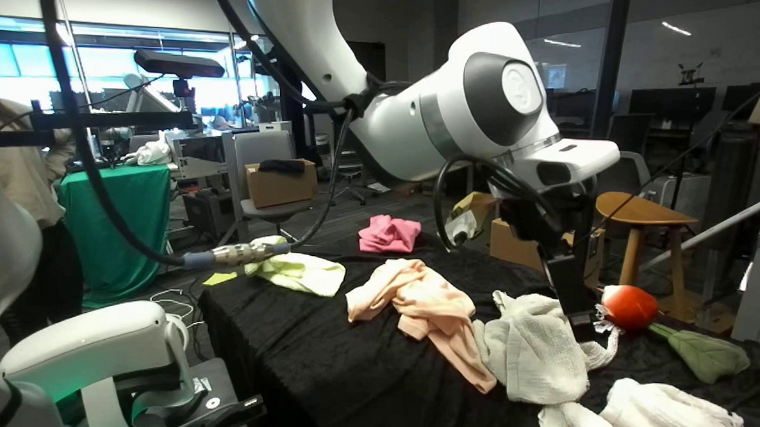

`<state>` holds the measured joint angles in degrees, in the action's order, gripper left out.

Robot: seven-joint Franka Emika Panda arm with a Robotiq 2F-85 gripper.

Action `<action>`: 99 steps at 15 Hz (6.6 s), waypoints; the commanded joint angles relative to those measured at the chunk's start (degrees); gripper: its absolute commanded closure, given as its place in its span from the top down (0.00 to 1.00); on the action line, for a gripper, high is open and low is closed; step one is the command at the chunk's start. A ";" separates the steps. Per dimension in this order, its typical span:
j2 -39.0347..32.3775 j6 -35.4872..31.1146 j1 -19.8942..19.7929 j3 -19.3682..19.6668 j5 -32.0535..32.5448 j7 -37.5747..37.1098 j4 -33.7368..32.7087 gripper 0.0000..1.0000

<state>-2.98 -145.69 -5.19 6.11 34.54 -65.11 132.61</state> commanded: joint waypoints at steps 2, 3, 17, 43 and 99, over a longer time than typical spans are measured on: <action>-2.68 -3.21 -2.03 3.11 -2.84 -0.21 1.28 1.00; -3.47 -4.02 -2.38 3.71 -3.96 0.26 1.42 1.00; -13.07 -12.55 -1.94 12.51 -11.26 0.40 -0.32 1.00; -19.78 -20.64 12.05 25.90 -15.08 -1.13 -6.85 0.11; -15.72 6.17 12.69 -13.94 -45.87 66.65 -9.36 1.00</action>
<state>-16.08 -140.86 8.92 -6.70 -10.60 -0.38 126.26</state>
